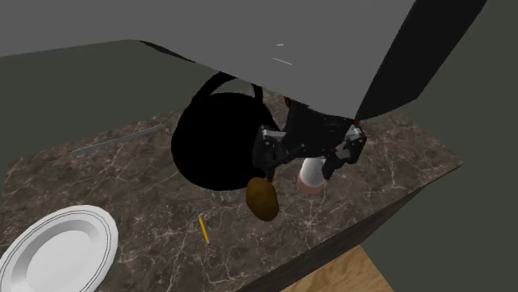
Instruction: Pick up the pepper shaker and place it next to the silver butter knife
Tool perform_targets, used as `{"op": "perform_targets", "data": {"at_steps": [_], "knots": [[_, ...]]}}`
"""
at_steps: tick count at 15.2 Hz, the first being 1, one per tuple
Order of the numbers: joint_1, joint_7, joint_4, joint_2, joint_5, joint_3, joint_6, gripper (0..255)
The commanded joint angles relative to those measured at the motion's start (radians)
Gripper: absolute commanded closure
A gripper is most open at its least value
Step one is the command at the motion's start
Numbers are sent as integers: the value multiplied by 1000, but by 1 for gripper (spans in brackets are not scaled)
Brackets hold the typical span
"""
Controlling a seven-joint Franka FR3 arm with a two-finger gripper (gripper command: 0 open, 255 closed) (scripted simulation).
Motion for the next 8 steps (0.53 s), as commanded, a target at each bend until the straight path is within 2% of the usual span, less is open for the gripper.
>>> {"op": "perform_targets", "data": {"at_steps": [1,8], "knots": [[-17,-55,82,84,51,-16,-5,0],[-126,-193,442,402,227,-14,-88,0]]}}
